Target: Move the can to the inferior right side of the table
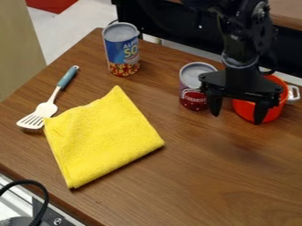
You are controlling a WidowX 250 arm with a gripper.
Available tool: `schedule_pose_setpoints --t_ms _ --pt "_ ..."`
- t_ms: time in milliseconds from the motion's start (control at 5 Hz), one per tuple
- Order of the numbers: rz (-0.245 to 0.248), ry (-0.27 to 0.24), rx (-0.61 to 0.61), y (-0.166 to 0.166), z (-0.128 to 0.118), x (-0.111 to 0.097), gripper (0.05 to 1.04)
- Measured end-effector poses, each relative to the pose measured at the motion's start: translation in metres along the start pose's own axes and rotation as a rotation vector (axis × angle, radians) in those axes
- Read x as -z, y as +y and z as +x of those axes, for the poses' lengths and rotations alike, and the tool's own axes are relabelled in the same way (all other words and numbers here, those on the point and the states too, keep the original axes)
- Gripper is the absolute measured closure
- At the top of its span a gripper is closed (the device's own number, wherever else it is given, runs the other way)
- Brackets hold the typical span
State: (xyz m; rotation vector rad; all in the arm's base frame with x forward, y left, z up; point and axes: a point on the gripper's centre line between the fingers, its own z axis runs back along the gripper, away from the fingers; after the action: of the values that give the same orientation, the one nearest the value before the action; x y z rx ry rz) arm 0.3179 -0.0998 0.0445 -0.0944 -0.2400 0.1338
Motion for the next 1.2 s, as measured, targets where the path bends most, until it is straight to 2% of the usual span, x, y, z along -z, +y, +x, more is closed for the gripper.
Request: schedule_pose_setpoints --t_ms 200,400,600,800,1000,1200 --pt "0.016 0.03 -0.008 0.003 -0.006 0.009 0.087" --pt "0.043 -0.037 -0.124 0.014 0.006 0.01 0.087" --pt "0.064 -0.042 -0.172 0.032 0.009 0.012 0.087" --pt "0.096 -0.061 -0.261 0.054 0.018 -0.003 0.087" --pt "0.154 -0.097 -0.32 0.07 0.032 -0.011 0.087" --pt "0.116 -0.103 -0.342 0.081 0.055 -0.027 0.087"
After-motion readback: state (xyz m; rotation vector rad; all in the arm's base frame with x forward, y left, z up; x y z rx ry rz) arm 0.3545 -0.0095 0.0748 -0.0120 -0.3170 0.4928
